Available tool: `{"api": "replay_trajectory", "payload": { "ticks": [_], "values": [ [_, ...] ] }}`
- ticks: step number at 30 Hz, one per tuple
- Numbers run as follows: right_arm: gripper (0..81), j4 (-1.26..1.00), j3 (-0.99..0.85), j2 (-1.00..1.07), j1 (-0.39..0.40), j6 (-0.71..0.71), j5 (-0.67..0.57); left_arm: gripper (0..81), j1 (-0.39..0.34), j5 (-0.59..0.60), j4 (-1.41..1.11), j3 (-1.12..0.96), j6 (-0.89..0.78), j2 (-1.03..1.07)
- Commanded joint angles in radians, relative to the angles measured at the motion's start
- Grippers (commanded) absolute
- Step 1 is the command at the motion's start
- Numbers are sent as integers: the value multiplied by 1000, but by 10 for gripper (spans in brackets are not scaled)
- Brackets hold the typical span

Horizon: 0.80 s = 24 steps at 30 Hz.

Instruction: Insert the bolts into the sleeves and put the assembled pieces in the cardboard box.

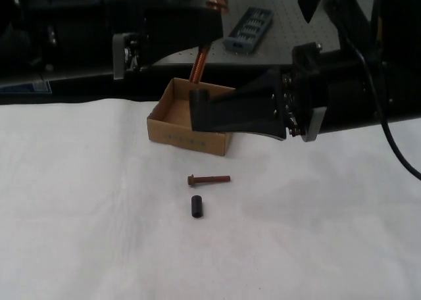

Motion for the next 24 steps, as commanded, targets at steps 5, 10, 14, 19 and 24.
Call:
{"api": "replay_trajectory", "payload": {
  "ticks": [5, 10, 14, 19, 24],
  "values": [
    [29, -29, -7, 4, 1, -6, 8, 7, 0, 2, -23, -3, -21, -11],
    [29, -40, -7, 6, 1, -6, 31, 7, 0, 4, -23, -3, -35, -11],
    [29, -40, -7, 7, 1, -6, 31, 7, 0, 6, -23, -3, -35, -11],
    [29, -40, -7, 7, 1, -6, 31, 7, 0, 5, -23, -3, -43, -11],
    [29, -68, -7, 6, 1, -4, 31, 7, 0, 5, -23, -3, -43, -11]
  ]
}}
